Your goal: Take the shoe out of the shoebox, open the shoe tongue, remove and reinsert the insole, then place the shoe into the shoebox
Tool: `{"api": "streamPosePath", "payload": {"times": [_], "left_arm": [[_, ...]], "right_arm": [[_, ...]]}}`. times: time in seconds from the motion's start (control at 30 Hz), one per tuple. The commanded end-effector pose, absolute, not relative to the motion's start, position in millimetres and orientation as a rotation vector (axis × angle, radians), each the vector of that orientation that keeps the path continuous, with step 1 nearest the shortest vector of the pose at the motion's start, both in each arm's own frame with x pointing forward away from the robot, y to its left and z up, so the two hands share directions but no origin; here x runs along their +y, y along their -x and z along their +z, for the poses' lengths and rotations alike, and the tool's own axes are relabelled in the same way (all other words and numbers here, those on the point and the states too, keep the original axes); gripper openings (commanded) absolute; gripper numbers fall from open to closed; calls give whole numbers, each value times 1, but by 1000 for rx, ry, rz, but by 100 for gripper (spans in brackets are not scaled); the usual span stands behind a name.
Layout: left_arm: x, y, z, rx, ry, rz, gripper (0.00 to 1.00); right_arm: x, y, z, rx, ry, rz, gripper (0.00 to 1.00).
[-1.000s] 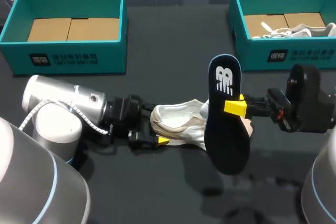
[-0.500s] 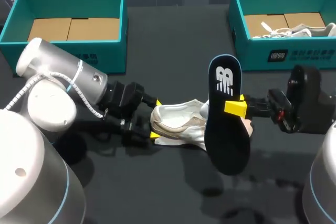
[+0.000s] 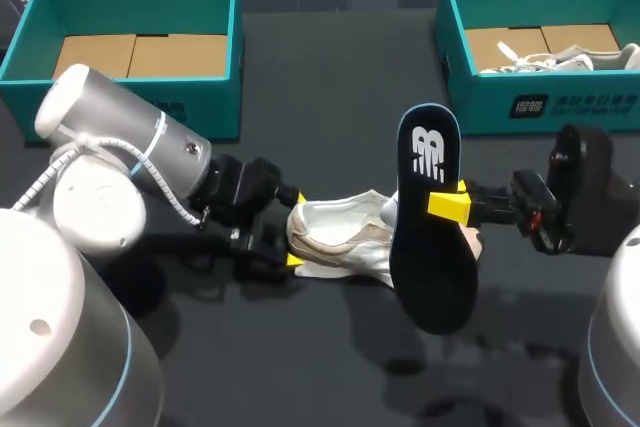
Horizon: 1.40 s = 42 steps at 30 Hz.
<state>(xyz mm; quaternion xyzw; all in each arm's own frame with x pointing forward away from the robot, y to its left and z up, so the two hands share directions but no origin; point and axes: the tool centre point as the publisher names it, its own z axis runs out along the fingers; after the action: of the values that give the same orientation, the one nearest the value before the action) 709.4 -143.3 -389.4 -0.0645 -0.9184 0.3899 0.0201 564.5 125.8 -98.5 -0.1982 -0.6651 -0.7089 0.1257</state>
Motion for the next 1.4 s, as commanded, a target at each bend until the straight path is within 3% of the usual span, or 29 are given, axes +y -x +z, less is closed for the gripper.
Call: {"api": "streamPosePath", "payload": {"times": [0.03,0.7,1.4], "left_arm": [[-148,-703,-375,-2888,216,1017,100],[-156,-712,-368,-3102,81,307,100],[-154,-707,-365,-3088,80,154,100]], "right_arm": [[125,-557,-96,-1951,607,-2069,0],[125,-557,-96,-1951,607,-2069,0],[125,-557,-96,-1951,607,-2069,0]]}}
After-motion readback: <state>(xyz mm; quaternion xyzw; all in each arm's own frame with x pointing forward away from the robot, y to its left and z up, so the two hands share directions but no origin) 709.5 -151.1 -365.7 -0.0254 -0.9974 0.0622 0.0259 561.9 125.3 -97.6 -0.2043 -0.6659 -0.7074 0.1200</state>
